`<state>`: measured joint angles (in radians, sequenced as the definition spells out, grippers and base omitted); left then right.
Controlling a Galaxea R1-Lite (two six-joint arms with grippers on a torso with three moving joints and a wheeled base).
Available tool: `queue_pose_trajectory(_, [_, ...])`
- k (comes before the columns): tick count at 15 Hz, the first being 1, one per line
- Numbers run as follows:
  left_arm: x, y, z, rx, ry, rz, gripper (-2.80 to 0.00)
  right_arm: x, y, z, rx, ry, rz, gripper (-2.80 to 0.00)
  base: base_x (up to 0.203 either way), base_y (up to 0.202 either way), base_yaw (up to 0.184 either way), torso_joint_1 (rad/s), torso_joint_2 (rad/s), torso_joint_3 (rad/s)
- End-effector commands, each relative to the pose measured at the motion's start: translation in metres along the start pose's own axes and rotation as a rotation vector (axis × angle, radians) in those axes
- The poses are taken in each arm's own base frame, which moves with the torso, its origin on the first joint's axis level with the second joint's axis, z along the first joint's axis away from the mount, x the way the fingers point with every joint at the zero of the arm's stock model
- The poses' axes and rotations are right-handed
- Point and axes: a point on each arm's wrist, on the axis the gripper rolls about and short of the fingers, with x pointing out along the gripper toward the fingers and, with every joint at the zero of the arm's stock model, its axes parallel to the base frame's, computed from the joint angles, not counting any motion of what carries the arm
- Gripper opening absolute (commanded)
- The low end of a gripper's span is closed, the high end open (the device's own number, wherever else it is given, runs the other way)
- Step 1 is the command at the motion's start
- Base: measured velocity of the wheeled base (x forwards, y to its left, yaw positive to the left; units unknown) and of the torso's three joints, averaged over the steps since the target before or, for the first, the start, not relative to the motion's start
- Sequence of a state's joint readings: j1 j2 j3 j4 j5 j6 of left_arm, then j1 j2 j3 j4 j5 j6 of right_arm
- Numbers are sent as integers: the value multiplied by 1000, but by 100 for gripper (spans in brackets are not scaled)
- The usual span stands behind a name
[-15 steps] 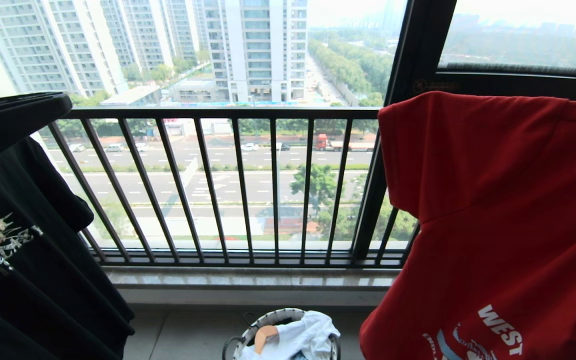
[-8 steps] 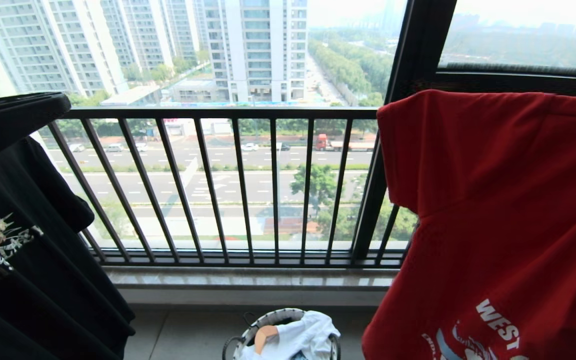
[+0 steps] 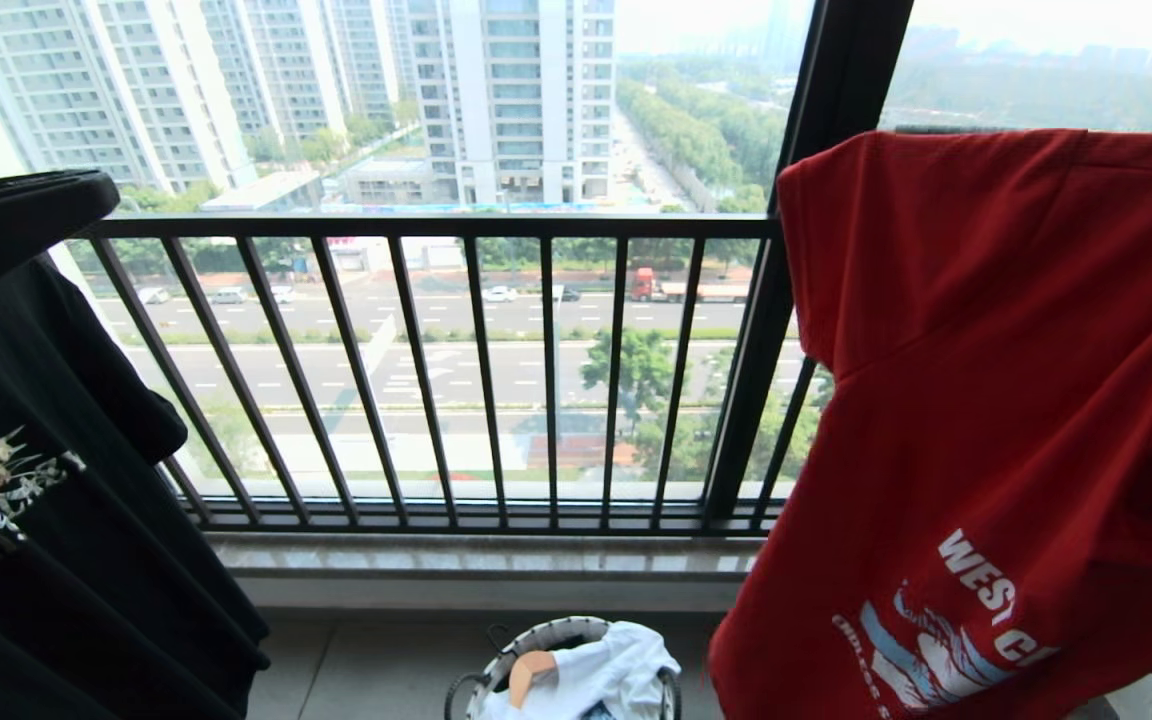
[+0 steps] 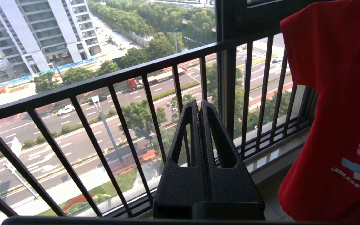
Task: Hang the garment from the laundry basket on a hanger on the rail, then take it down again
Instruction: Hang the clothes rack on the clothesline
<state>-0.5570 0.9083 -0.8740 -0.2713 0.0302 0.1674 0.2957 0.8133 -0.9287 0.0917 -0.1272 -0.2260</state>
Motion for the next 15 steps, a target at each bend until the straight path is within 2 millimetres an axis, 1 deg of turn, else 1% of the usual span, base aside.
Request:
queue_pose_trajectory(1, [-3, 1, 3, 1, -16, 3, -280, 22, 2, 4, -6, 30, -2, -280, 0, 0, 0, 0, 0, 0])
queue_pose_trajectory(6, [-5, 1, 3, 2, -21, 3, -280, 42, 1, 19, -7, 26, -6, -280, 0, 0, 0, 0, 0, 0])
queue_pose_trajectory(10, [-5, 1, 3, 2, -16, 2, -280, 44, 5, 24, -27, 8, 39, -280, 0, 0, 0, 0, 0, 0])
queue_pose_trajectory(12, [-5, 1, 3, 2, -16, 2, -280, 48, 5, 30, -25, -2, 32, -280, 0, 0, 0, 0, 0, 0])
queue_pose_trajectory(15, [-4, 0, 2, 4, -12, 1, -280, 46, 5, 29, -26, 4, 25, -280, 0, 0, 0, 0, 0, 0])
